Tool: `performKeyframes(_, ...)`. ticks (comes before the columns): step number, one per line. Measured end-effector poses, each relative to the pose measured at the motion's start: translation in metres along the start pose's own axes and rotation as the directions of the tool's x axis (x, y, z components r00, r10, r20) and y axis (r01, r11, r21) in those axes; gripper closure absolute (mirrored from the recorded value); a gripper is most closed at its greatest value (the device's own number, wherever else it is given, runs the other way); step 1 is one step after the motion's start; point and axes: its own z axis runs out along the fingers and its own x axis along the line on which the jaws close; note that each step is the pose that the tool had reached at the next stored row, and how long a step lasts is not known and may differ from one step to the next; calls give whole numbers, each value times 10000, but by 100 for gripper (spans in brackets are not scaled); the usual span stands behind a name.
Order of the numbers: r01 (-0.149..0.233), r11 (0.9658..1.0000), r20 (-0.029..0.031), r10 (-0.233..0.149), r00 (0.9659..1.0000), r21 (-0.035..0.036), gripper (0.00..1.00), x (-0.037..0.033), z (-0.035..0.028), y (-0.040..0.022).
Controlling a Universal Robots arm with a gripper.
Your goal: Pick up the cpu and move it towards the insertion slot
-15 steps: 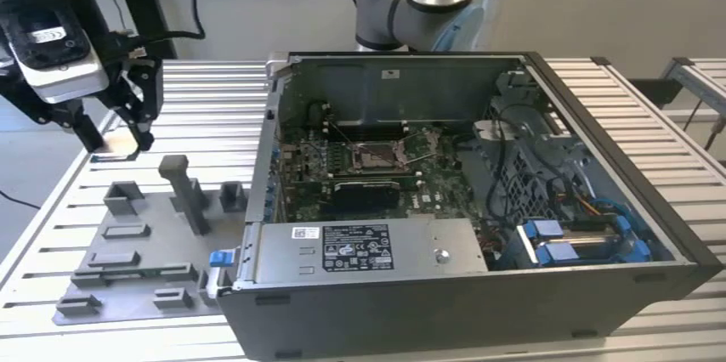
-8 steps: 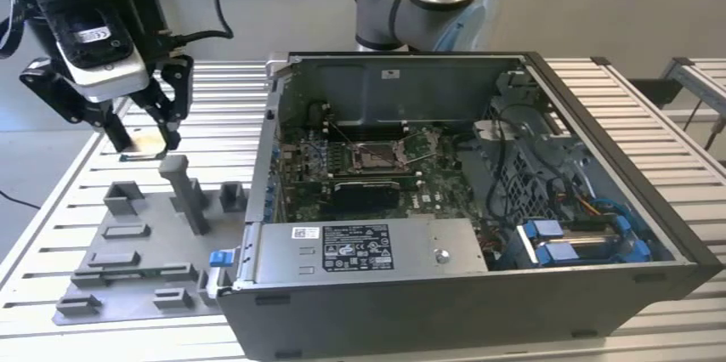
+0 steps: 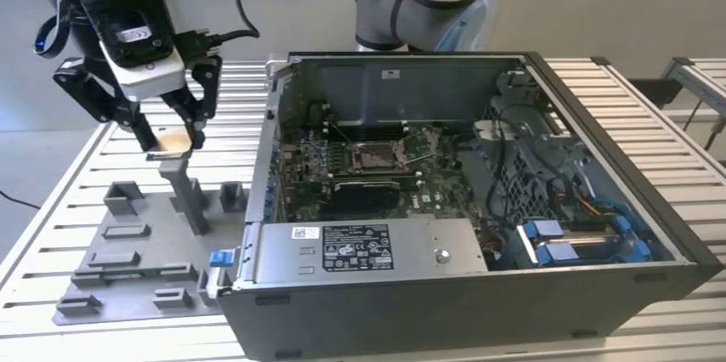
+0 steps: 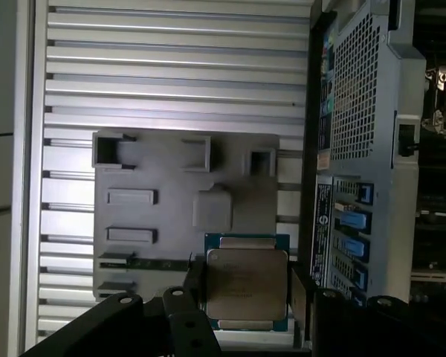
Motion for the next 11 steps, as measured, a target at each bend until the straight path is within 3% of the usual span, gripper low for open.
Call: performKeyframes(11, 0, 10000, 0, 0, 10000, 0, 100, -396, 0, -13)
